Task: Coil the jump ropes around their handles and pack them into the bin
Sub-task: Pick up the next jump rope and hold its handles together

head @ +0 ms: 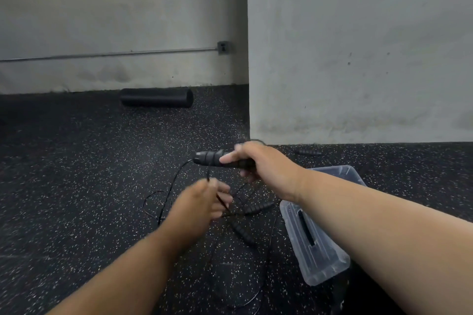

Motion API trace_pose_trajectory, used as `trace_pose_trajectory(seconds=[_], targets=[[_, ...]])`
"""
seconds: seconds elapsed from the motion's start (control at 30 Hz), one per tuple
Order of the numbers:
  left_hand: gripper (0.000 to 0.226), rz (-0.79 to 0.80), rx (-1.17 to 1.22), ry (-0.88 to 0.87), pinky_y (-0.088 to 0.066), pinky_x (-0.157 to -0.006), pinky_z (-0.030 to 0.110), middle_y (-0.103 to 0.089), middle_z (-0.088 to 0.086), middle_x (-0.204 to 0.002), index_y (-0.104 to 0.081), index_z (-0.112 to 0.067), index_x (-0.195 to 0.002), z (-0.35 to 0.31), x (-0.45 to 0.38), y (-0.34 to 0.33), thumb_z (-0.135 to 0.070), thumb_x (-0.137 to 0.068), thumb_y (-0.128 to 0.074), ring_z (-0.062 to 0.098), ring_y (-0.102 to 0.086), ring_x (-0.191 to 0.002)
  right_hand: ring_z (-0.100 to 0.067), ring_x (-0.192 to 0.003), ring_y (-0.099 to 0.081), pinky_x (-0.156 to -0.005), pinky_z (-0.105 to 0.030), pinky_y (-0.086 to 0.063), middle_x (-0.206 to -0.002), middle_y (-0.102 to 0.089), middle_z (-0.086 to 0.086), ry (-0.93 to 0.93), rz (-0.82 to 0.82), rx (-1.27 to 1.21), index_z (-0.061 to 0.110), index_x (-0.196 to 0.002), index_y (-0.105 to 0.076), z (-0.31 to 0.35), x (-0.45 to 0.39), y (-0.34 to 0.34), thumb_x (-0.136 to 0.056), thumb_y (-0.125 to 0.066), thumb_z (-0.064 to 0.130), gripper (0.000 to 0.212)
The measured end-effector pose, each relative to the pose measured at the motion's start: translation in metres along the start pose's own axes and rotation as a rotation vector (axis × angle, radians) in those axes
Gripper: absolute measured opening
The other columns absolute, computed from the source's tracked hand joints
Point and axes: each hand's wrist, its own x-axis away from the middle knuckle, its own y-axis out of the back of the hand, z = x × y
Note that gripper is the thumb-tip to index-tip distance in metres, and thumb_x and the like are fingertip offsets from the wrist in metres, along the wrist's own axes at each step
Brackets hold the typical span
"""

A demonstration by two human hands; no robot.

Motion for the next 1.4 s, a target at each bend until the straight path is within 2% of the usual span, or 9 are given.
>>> trace_pose_trajectory(seconds=[0.13,0.2,0.37,0.53,0.7,0.83,1.0,1.13,1.4], targets=[[0.041,-0.034,0.625,0.025,-0.066,-0.068,0.029,-0.078,0.018,-0.098,-0.067,-0.008,-0.120,-0.037,-0.007,0.031,-0.035,-0.113,-0.037,0.026,-0.077,-0.082,-0.025,-0.082,-0.062,-0.079,-0.045,-0.053,-0.091,-0.073,0.003,-0.018,0.237,0.333,0.012,-0.114,-0.077,-0.019,0.006,-0.012,-0.084,-0.054,0.030,0.042],[0.040,-0.001,0.861,0.031,-0.064,-0.062,0.025,-0.077,0.018,-0.096,-0.067,-0.010,-0.122,-0.045,-0.007,0.039,-0.037,-0.111,-0.040,0.023,-0.076,-0.079,0.000,-0.068,-0.066,-0.068,-0.023,-0.055,-0.072,-0.072,0.023,-0.064,0.368,0.370,0.016,-0.124,-0.075,-0.029,0.010,-0.030,-0.095,-0.055,0.020,0.036],[0.046,-0.051,0.975,-0.050,-0.065,-0.065,0.027,-0.077,0.017,-0.104,-0.067,-0.011,-0.123,-0.044,-0.015,0.059,-0.048,-0.108,-0.042,0.022,-0.077,-0.084,-0.004,-0.064,-0.058,-0.066,-0.014,-0.042,-0.066,-0.067,0.027,-0.058,0.333,0.419,0.019,-0.115,-0.080,-0.030,0.014,-0.043,-0.113,-0.028,0.050,0.060],[0.046,-0.097,0.669,-0.049,-0.055,-0.073,0.035,-0.074,0.008,-0.095,-0.066,-0.010,-0.109,-0.016,-0.009,0.053,-0.049,-0.109,-0.042,0.019,-0.066,-0.081,-0.017,-0.080,-0.055,-0.078,-0.031,-0.048,-0.086,-0.072,-0.011,-0.043,0.061,0.064,0.019,-0.100,-0.084,0.000,0.006,-0.025,-0.111,-0.027,0.056,0.069],[0.028,-0.117,0.258,-0.122,-0.053,-0.069,0.035,-0.075,0.011,-0.080,-0.066,-0.005,-0.084,-0.004,0.005,0.026,-0.012,-0.105,-0.049,0.022,-0.063,-0.074,-0.012,-0.067,-0.053,-0.073,-0.030,-0.042,-0.076,-0.071,0.003,-0.021,-0.037,0.197,0.020,-0.088,-0.084,0.017,0.001,-0.025,-0.109,-0.035,0.057,0.064],[0.024,0.105,0.000,0.016,-0.059,-0.088,0.038,-0.077,-0.003,-0.116,-0.072,-0.026,-0.123,0.014,0.002,0.009,-0.028,-0.100,-0.066,0.010,-0.069,-0.098,-0.012,-0.071,-0.058,-0.079,-0.033,-0.050,-0.080,-0.072,0.001,-0.005,-0.065,0.058,0.016,-0.088,-0.084,0.015,-0.003,-0.030,-0.110,-0.039,0.053,0.062],[0.078,0.229,-0.139,0.019,-0.037,-0.108,0.028,-0.039,-0.015,-0.160,-0.021,-0.041,-0.164,0.027,0.000,-0.020,-0.057,-0.098,-0.060,0.006,-0.047,-0.139,-0.021,-0.075,-0.058,-0.079,-0.036,-0.055,-0.086,-0.072,-0.010,-0.048,0.046,-0.227,0.012,-0.096,-0.084,0.022,0.000,-0.041,-0.109,-0.040,0.055,0.062],[0.026,0.213,-0.246,-0.055,-0.047,-0.109,0.037,-0.067,-0.012,-0.131,-0.063,-0.046,-0.127,0.027,-0.002,-0.024,-0.051,-0.108,-0.046,0.013,-0.062,-0.123,-0.016,-0.073,-0.061,-0.071,-0.028,-0.060,-0.094,-0.076,-0.009,-0.104,0.088,-0.319,0.007,-0.099,-0.083,0.028,0.000,-0.036,-0.108,-0.045,0.053,0.060],[0.035,-0.101,0.005,-0.140,-0.058,-0.076,0.046,-0.071,0.001,-0.072,-0.059,-0.014,-0.091,-0.008,-0.001,0.018,-0.030,-0.113,-0.037,0.017,-0.064,-0.067,-0.019,-0.081,-0.056,-0.077,-0.035,-0.053,-0.092,-0.064,0.000,-0.019,-0.057,-0.018,0.001,-0.106,-0.076,0.013,-0.015,0.021,-0.091,-0.071,0.058,0.059]])
